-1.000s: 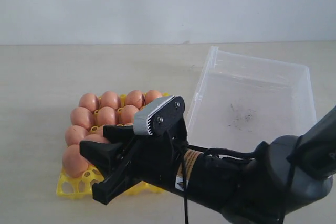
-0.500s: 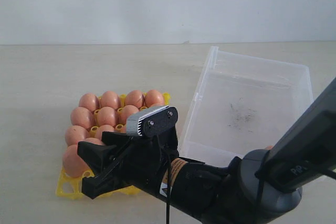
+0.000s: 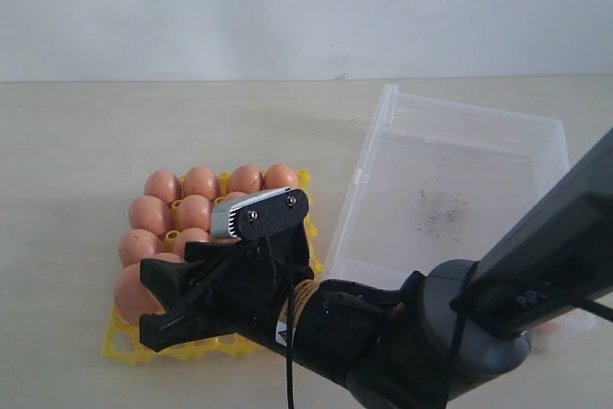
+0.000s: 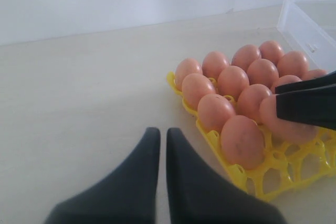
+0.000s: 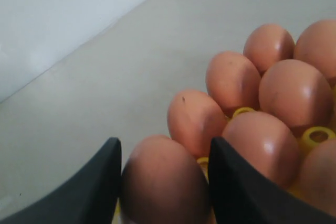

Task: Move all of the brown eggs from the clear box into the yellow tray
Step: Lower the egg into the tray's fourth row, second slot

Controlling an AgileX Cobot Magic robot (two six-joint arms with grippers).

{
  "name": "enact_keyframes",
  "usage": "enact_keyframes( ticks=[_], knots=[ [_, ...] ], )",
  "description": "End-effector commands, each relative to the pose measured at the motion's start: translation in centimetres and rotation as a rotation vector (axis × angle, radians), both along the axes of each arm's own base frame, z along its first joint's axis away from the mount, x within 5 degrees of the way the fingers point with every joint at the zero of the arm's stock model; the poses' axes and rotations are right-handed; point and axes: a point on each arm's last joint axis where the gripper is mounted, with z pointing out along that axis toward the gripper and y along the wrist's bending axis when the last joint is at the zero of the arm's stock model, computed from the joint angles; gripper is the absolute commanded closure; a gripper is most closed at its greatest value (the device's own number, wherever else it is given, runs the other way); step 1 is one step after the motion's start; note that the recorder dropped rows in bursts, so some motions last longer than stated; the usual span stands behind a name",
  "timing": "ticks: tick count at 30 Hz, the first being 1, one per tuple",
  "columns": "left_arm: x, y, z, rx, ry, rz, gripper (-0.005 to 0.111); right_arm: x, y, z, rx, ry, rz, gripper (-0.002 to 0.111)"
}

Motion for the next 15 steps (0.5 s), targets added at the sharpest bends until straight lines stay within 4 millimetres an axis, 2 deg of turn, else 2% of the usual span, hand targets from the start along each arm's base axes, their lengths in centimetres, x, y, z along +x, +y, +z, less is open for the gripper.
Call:
enact_keyframes(
  ticks=[1, 15],
  knots=[
    [-0.01, -0.02, -0.04, -0.007, -0.002, -0.003, 0.103, 0.06, 0.12, 0.10, -0.007, -0.007, 0.000, 0.108],
    [-0.01, -0.02, -0.04, -0.007, -0.002, -0.003, 0.103, 0.19, 0.04, -0.14, -0.026, 0.019, -0.020, 0.108]
  ],
)
